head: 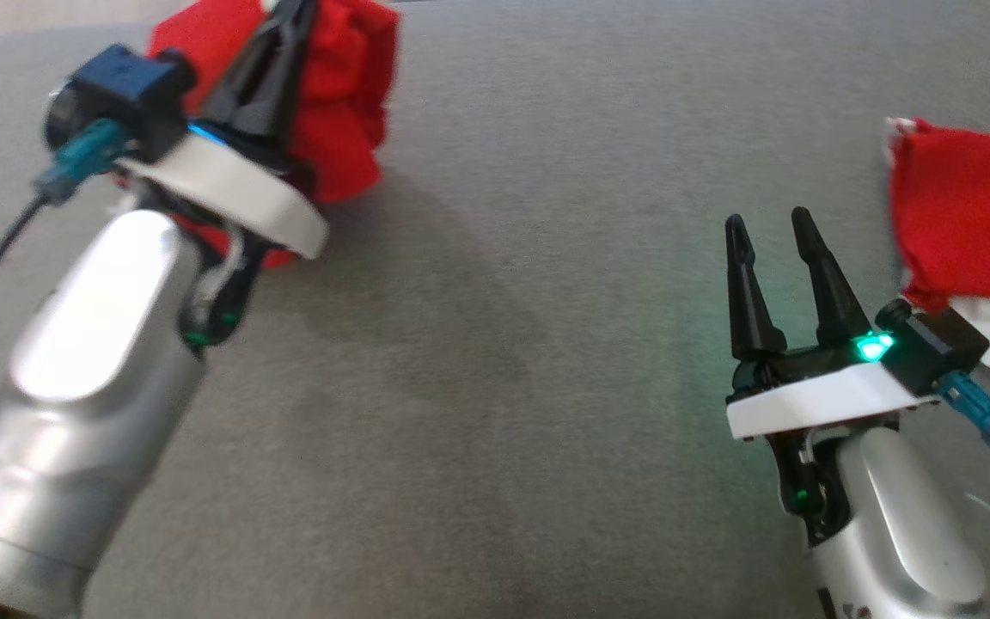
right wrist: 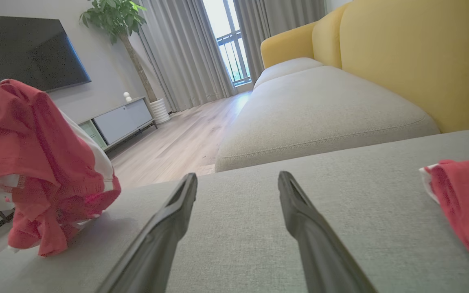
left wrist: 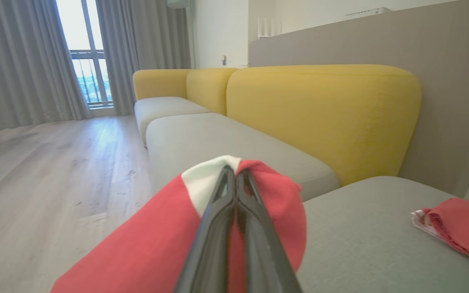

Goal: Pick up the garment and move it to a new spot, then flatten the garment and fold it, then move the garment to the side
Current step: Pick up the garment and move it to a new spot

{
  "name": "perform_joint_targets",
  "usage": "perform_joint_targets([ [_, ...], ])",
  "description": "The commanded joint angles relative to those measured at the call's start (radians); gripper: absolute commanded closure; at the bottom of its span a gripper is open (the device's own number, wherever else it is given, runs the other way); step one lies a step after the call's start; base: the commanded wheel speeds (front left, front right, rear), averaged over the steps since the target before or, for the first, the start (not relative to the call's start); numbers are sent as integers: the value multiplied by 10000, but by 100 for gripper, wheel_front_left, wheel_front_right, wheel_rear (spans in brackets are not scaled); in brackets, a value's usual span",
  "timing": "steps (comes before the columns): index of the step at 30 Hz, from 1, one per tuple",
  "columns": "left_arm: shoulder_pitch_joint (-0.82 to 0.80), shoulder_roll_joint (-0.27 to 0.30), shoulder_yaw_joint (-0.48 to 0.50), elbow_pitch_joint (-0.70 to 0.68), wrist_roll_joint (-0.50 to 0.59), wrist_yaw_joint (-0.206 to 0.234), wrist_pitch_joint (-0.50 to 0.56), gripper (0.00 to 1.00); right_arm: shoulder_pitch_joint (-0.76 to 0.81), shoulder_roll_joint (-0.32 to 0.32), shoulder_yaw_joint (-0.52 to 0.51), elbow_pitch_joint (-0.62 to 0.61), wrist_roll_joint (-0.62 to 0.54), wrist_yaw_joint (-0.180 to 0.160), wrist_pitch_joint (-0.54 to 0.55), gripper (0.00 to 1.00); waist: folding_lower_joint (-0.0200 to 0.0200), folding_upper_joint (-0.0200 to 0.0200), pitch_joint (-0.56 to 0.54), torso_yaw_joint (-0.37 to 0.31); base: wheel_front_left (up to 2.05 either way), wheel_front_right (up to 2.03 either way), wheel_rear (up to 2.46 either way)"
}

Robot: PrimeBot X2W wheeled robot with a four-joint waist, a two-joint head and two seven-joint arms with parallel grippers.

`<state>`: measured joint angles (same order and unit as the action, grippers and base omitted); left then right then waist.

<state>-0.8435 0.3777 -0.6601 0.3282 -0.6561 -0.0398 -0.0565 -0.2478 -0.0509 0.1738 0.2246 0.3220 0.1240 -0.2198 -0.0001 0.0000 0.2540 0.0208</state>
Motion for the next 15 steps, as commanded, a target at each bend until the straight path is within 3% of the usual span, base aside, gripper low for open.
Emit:
perform_joint_targets([
  [1,-489,205,286,-458,50,101,99,100,-389,7,270,-257,105,67,-124,0,1,0,64,-441,0,0,0],
  [6,-743,-372,-213,-917,318,394,528,100,-648,7,580,-68,416,67,-290,0,1,0,328,-1231,0,0,0],
  [11,-1253,-1253,-574,-464,470,523,556,100,-918,7,879,111,702,67,-383,0,1,0,521,-1910,0,0,0],
  [12,-1405,-1353,-681,-264,653,604,531,15,-961,7,934,147,752,67,-393,0,1,0,542,-2010,0,0,0],
  [13,-1552,-1432,-823,-48,838,621,521,0,-1001,7,991,185,801,67,-400,0,1,0,562,-2103,0,0,0],
  [15,-1785,-1553,-976,376,1052,603,411,0,-1064,7,1081,263,871,67,-410,0,1,0,575,-2236,0,0,0],
])
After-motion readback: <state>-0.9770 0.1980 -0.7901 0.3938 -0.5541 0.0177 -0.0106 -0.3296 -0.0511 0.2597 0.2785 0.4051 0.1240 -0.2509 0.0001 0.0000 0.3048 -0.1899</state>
